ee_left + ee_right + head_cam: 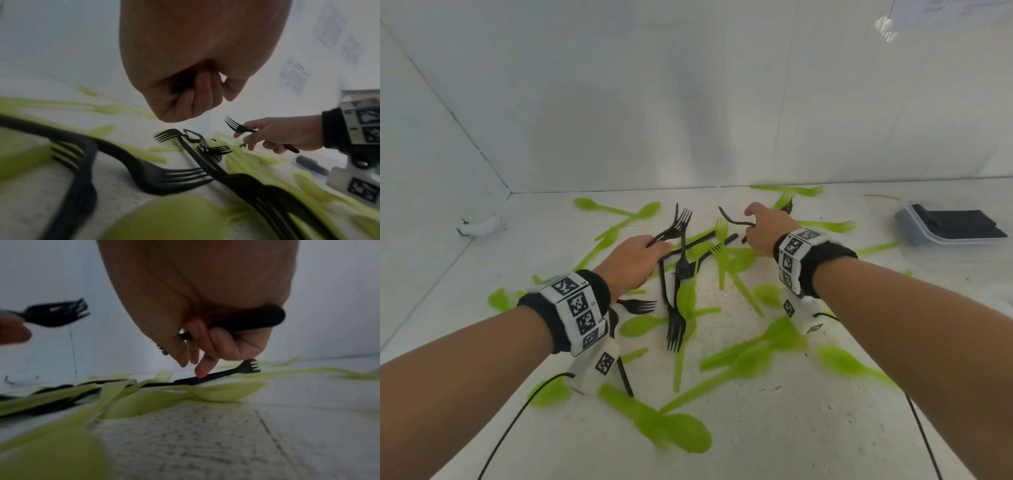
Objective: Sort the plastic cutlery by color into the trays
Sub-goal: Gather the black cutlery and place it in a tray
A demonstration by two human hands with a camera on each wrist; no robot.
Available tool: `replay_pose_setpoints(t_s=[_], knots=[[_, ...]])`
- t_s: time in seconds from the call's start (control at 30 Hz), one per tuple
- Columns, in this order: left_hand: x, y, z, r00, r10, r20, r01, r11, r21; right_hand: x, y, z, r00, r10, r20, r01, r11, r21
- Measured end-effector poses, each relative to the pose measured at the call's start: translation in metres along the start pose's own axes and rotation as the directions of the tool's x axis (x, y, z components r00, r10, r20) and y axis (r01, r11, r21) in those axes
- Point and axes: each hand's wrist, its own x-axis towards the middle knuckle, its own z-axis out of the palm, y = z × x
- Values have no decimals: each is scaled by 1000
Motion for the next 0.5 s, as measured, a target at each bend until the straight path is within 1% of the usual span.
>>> replay_pose_setpoints(t_s=[0.07, 0.13, 0.17, 0.2, 0.27, 0.3, 0.33, 0.43, 0.5], knots=[[-1, -4, -3, 992, 130, 0, -128, 976, 179, 7, 1, -1, 998, -7, 54, 15, 990, -141], [0, -10, -8, 960, 278, 19, -270, 911, 311, 12, 1, 1, 997, -23, 80, 41, 971, -234], [2, -12, -11, 937, 348, 41, -335, 856, 394, 14, 1, 3, 996, -31, 86, 52, 966, -253], [4, -14, -13, 910, 406, 78, -389, 777, 496, 14, 2, 4, 995, -35, 96, 59, 964, -260], [13, -18, -18, 853, 489, 185, -473, 573, 669, 14, 4, 7, 994, -29, 109, 56, 965, -256], [18, -17, -20, 832, 504, 233, -496, 486, 719, 14, 7, 8, 994, -20, 104, 45, 969, -244], [22, -16, -22, 822, 504, 264, -503, 427, 751, 13, 9, 8, 996, -8, 89, 27, 975, -220], [38, -8, -23, 818, 457, 349, -506, 285, 814, 13, 16, 7, 998, 56, 18, -53, 991, -120], [47, -1, -19, 808, 400, 432, -536, 197, 821, 13, 19, 7, 996, 81, 26, -77, 990, -114]])
